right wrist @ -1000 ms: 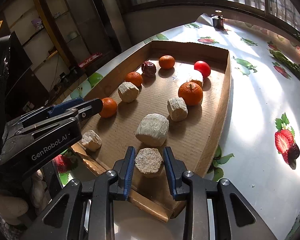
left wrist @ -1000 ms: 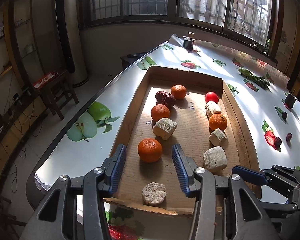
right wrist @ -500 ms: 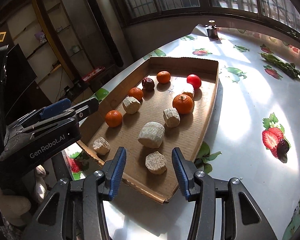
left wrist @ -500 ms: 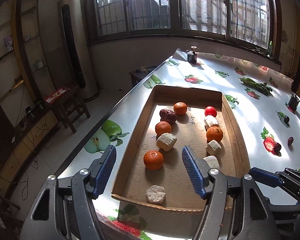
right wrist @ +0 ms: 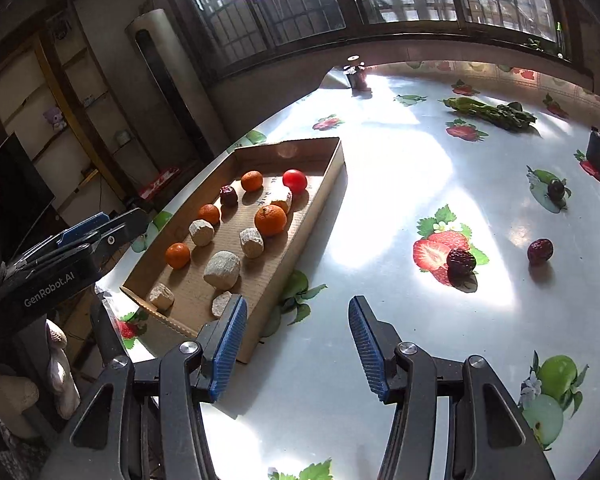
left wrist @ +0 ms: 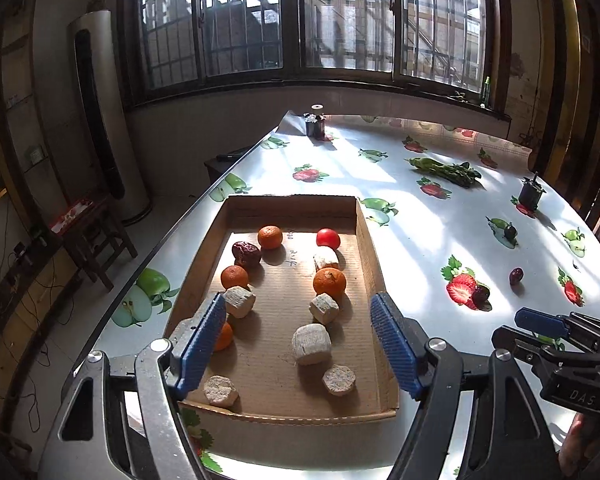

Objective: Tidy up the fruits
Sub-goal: 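Grasp a red date with the left gripper while the right gripper grasps another date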

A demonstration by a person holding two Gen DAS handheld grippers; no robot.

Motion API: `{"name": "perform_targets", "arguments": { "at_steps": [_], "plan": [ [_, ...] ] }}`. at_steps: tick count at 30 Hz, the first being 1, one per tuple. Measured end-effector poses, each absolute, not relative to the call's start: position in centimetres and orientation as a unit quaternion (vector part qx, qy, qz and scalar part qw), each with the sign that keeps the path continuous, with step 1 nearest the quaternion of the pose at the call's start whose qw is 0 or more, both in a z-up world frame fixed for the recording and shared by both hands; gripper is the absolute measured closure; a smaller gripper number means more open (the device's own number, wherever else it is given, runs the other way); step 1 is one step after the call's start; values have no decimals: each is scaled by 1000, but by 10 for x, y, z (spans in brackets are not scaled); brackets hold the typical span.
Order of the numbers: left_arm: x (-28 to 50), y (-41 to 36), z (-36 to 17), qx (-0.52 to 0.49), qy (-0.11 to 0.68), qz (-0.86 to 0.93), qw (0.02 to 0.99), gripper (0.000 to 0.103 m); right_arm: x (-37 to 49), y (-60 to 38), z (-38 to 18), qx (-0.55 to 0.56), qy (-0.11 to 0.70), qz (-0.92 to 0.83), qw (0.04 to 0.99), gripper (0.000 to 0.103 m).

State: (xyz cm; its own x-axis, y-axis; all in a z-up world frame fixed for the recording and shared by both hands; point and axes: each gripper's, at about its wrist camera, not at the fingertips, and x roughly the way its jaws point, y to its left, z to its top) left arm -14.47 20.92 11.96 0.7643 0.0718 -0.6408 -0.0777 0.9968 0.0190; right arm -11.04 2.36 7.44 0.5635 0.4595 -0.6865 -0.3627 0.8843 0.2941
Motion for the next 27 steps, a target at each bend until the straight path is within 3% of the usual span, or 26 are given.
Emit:
{"name": "perform_targets", "arguments": {
  "at_steps": [10,15,19,22,27],
  "plan": [
    [-82,108,91,18,384,-90,919,28,-53,-116,66,100,436,78,891,43],
    [-57,75,62,25,405,-144,903,29,-24,-115,48,112,447,80,884,43],
    [-39,58,42,33,425,-157,891,41,-6,-110,30,119,459,80,877,43],
    [-30,49,29,41,437,-162,884,44,1,-109,21,127,465,83,872,43],
    [-19,40,17,33,449,-177,875,45,4,-104,18,121,461,87,875,43]
  ]
}}
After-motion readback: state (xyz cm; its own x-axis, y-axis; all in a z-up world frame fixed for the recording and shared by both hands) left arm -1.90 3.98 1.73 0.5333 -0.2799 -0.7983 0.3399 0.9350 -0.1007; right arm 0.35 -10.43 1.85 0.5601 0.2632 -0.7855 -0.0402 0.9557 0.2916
